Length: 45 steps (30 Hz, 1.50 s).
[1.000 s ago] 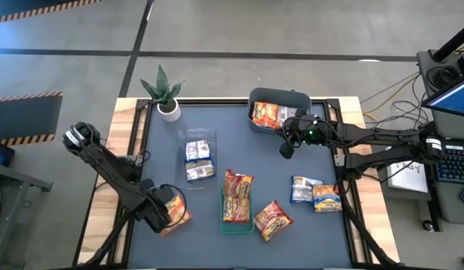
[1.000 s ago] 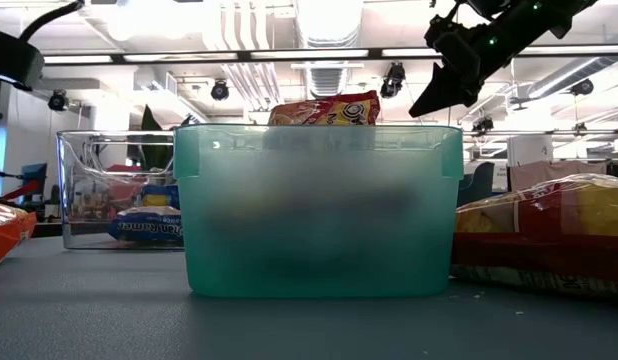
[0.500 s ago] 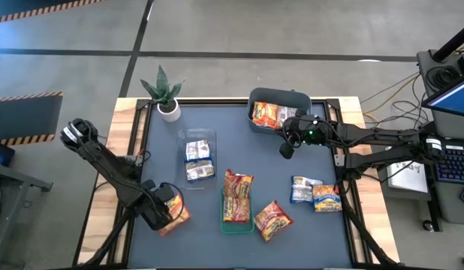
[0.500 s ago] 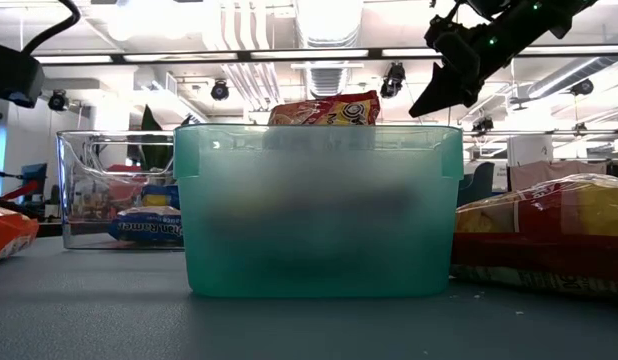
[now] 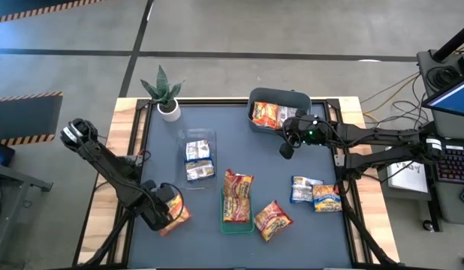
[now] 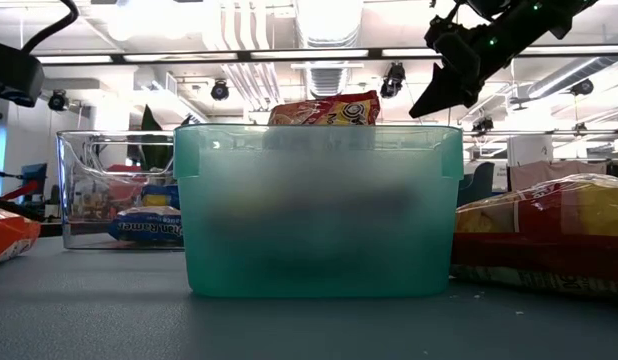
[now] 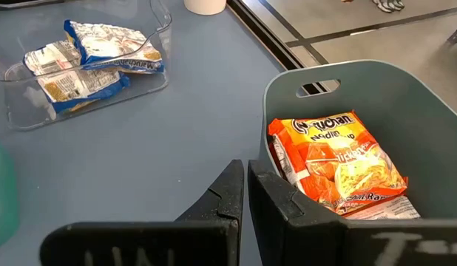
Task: Sort Maruchan noodles
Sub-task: Put the orange noodle pack into the dark blue bin
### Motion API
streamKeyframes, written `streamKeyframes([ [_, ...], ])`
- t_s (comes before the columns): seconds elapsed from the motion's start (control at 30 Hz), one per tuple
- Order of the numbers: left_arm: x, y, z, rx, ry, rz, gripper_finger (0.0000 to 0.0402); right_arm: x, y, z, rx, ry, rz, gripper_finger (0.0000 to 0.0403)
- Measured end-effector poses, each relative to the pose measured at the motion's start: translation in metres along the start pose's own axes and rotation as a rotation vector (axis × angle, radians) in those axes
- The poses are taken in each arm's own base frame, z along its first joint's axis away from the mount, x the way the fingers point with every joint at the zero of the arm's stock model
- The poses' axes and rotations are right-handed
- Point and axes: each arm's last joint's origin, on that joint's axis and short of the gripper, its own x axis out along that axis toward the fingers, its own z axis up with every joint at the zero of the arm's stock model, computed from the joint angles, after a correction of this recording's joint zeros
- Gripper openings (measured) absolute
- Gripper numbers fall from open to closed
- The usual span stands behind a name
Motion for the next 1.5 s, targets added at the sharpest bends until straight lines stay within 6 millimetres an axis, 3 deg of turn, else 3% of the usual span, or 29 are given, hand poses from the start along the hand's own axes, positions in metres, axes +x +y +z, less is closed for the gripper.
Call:
streamKeyframes([
  [0.27, 0.000, 0.000, 0.000, 0.021, -0.002, -0.002, 0.0007, 0.000, 0.000, 0.000, 0.000, 0.000, 0.000, 0.0012],
  [0.47, -0.002, -0.003, 0.001, 0.028, -0.006, -0.018, 0.0003, 0.000, 0.000, 0.000, 0.000, 0.001, 0.000, 0.0012],
  [0.83, -0.030, -0.026, 0.012, 0.043, -0.139, -0.112, 0.0001, 0.000, 0.000, 0.000, -0.005, 0.001, 0.000, 0.0012],
  [1.27, -0.031, -0.027, 0.013, 0.031, -0.157, -0.116, 0.0000, 0.000, 0.000, 0.000, -0.004, 0.001, 0.000, 0.0012],
  [1.5, -0.032, -0.018, 0.000, 0.178, -0.076, -0.037, 0.0000, 0.000, 0.000, 0.000, 0.004, 0.001, 0.000, 0.0012],
])
